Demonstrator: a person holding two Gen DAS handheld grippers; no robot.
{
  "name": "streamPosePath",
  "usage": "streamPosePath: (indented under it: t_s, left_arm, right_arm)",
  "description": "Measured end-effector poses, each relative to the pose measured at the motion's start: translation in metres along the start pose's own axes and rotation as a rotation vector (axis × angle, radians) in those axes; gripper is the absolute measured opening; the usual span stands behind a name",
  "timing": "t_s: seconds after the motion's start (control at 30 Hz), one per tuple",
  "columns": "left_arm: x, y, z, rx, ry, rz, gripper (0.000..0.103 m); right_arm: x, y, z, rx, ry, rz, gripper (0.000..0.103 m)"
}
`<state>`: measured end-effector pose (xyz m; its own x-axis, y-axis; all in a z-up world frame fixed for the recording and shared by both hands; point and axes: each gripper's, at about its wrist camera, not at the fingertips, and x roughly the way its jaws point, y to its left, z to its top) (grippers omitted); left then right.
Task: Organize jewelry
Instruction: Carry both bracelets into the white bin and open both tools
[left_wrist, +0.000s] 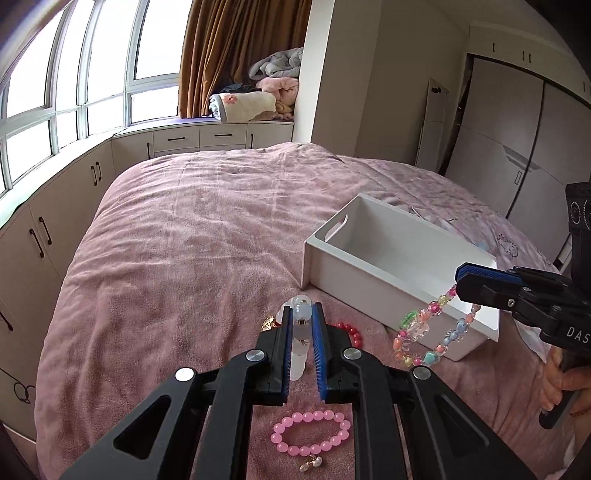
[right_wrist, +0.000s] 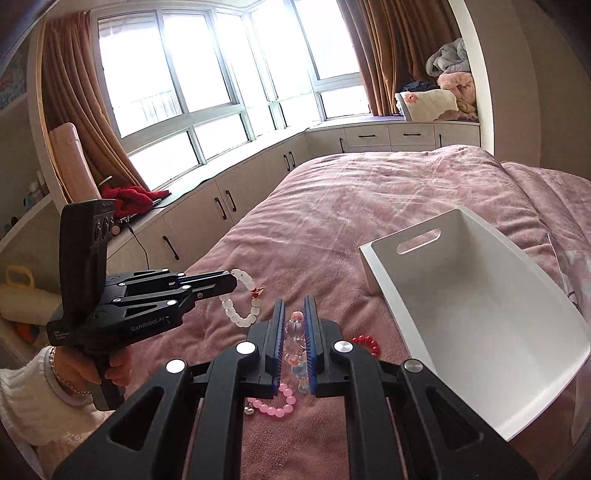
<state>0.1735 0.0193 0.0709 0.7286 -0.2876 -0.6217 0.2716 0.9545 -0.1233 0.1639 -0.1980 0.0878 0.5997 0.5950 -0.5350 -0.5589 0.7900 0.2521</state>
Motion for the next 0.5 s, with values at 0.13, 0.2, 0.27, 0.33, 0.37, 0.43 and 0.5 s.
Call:
streamPosePath:
  t_s: [0.13,0.2,0.27,0.33,0.37,0.43,0.5]
  left_arm:
    - [-0.003,-0.019,0.026,0.035,-0.012,-0.007,0.015]
    - [-0.004,-0.032,0.040,0.053,-0.015,-0.018,0.015]
    - [-0.003,-0.045,0.054,0.070,-0.019,-0.031,0.015]
    - [0.001,-0.057,0.068,0.078,-0.017,-0.048,0.015]
    - [0.003,-0.064,0.074,0.083,-0.019,-0.054,0.015]
    - [0.009,-0.078,0.086,0.099,-0.018,-0.067,0.015]
    - [0.019,-0.094,0.097,0.118,-0.005,-0.083,0.015]
  right_arm:
    - [-0.022,-0.008,0.019,-0.034,-0.050,-0.013,0.011]
    - [-0.034,-0.013,0.029,-0.050,-0.075,-0.023,0.011]
    - [-0.046,-0.021,0.039,-0.066,-0.098,-0.040,0.011]
    - [-0.058,-0.029,0.047,-0.072,-0.121,-0.056,0.011]
    - [-0.065,-0.034,0.051,-0.074,-0.132,-0.066,0.011]
    - [-0.076,-0.043,0.056,-0.078,-0.148,-0.086,0.011]
    - [-0.085,-0.055,0.059,-0.077,-0.153,-0.105,0.011]
